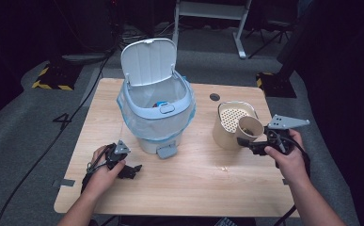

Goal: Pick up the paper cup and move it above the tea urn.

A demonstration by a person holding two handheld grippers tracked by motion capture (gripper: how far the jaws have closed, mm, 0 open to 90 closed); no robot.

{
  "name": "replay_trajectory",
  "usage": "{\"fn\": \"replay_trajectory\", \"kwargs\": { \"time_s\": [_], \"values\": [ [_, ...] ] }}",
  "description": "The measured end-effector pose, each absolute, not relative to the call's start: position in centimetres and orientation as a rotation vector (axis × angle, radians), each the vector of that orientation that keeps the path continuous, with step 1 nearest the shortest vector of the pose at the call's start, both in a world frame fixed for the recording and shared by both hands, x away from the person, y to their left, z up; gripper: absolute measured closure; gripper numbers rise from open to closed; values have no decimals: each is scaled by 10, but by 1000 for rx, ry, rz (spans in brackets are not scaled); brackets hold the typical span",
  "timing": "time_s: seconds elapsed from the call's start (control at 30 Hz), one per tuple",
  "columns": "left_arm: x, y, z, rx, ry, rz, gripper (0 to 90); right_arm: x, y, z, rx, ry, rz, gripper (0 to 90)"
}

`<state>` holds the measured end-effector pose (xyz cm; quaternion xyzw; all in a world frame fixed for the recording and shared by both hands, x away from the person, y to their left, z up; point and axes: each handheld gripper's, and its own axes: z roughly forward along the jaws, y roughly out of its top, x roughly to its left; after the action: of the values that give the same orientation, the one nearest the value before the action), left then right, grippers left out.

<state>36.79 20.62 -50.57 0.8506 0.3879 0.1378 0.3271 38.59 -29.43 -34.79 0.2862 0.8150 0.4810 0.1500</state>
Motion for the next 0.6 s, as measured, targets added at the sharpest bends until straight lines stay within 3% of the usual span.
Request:
{"fn": "replay_trajectory", "kwargs": {
  "time_s": [0.6],
  "values": [
    [367, 207, -505, 2235, 1015, 369, 1, 438, -308, -319, 897, 2268, 1347, 308]
  ]
}}
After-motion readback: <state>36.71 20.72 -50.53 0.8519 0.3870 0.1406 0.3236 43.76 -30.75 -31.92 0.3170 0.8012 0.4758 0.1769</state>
